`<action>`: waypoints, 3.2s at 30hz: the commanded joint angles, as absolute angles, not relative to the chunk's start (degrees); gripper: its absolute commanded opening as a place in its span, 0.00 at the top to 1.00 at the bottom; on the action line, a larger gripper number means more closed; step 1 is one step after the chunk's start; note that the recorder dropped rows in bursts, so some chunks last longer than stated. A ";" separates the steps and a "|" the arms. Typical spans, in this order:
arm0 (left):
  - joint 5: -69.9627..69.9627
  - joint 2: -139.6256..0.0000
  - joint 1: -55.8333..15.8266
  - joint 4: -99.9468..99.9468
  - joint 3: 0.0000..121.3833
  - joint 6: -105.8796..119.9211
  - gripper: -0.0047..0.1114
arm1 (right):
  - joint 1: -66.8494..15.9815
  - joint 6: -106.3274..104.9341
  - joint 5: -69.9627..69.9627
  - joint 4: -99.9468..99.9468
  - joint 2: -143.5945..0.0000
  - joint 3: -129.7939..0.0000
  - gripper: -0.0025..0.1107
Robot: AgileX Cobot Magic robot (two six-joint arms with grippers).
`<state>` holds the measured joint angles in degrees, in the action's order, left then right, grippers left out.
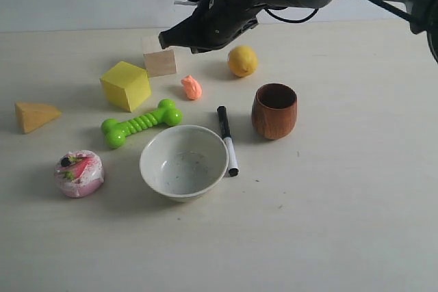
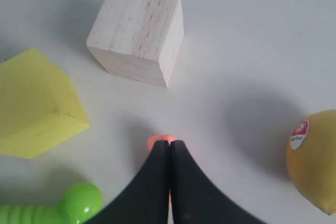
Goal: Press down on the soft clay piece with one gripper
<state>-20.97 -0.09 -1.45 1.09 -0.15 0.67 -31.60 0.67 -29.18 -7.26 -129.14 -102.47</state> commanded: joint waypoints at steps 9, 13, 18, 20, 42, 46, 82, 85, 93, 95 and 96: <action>-20.33 0.00 -1.75 1.29 0.00 0.68 0.96 | -31.66 0.00 -31.30 -5.43 -130.03 -104.21 0.98; -20.33 0.00 -1.75 1.29 0.00 0.68 0.96 | -31.66 0.00 -34.10 -5.66 -132.66 -107.61 0.98; -20.33 0.00 -1.75 1.29 0.00 0.68 0.96 | -31.66 0.00 -36.33 -5.14 -135.76 -110.85 0.98; -20.33 0.00 -1.75 1.29 0.00 0.68 0.96 | -31.66 0.00 -36.59 -5.43 -136.79 -111.81 0.98; -20.33 0.00 -1.75 1.29 0.00 0.68 0.96 | -32.97 0.00 -40.26 -4.17 -140.21 -115.01 0.98; -20.33 0.00 -1.75 1.29 0.00 0.68 0.96 | -32.97 0.00 -39.91 -3.93 -140.82 -115.01 0.98; -20.33 0.00 -1.75 1.29 0.00 0.68 0.96 | -32.97 0.00 -43.88 -5.37 -147.49 -115.01 0.98; -20.33 0.00 -1.75 1.29 0.00 0.68 0.96 | -32.97 0.00 -43.76 -5.23 -148.69 -115.01 0.98; -20.33 0.00 -1.75 1.29 0.00 0.68 0.96 | -32.97 0.00 -43.86 -3.95 -149.89 -115.01 0.98; -20.33 0.00 -1.75 1.29 0.00 0.68 0.96 | -32.97 0.00 -43.86 -3.95 -149.89 -115.01 0.98; -20.33 0.00 -1.75 1.29 0.00 0.68 0.96 | -32.97 0.00 -43.86 -3.95 -149.89 -115.01 0.98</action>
